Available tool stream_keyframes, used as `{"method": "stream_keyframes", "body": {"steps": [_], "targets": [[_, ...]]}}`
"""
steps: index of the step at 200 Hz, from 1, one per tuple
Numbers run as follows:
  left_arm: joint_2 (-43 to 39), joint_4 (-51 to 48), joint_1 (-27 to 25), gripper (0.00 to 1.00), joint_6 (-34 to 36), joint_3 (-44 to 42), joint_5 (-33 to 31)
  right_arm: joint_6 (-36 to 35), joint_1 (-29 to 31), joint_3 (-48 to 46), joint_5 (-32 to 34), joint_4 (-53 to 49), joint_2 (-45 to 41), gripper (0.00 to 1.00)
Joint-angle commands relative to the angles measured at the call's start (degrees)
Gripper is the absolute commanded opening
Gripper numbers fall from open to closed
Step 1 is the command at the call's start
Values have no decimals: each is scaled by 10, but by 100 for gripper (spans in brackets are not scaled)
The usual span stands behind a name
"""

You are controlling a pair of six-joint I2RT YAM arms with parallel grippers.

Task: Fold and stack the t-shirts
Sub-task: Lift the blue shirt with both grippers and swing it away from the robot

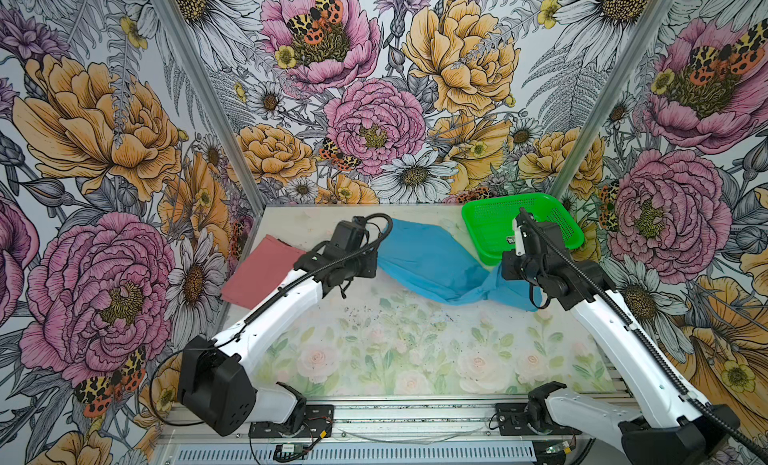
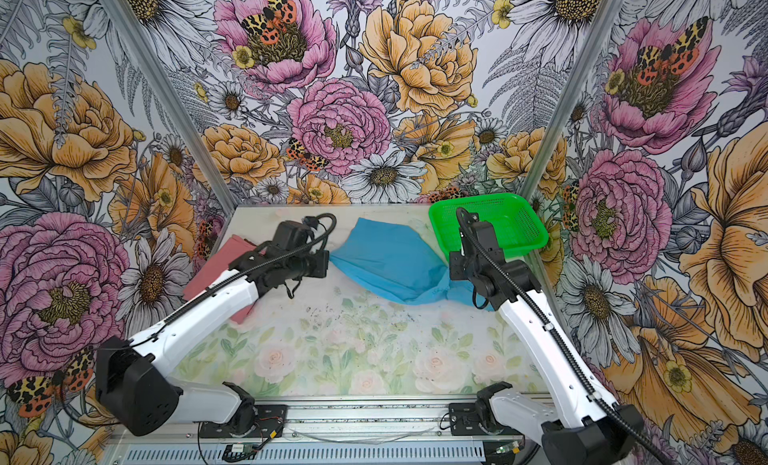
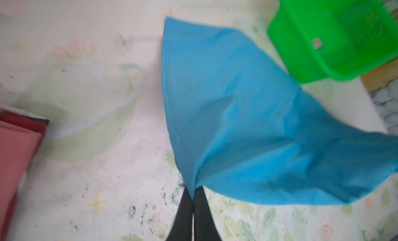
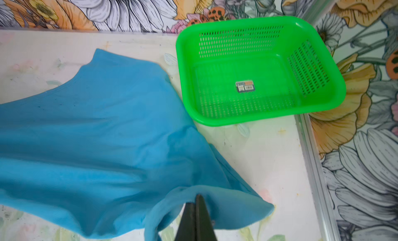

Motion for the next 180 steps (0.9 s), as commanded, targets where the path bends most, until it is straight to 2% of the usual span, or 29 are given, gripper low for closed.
{"method": "stream_keyframes", "body": {"steps": [1,24,42,61,96,112,130,161,180], "targets": [[-12,-92,62,0,53,120,52,-44,-10,122,-24,11,45,0],[-15,-132,123,0,61,229,91,-58,-12,236,-55,-9,76,0],[-30,-156,157,0,65,290,115,-63,-11,284,-84,-26,72,0],[-55,-175,191,0,69,331,143,-69,-9,295,-139,-31,34,0],[-130,-184,249,0,64,341,199,-61,-2,290,-240,-40,-58,0],[-148,-183,260,0,56,349,216,-42,-3,304,-243,-40,-78,0],[-138,-184,260,0,51,359,234,-22,-4,325,-214,-40,-69,0],[-72,-180,260,0,49,333,235,-2,-20,332,-186,-42,8,0],[-20,-166,259,0,52,331,224,1,-54,350,-201,-42,89,0]]}}
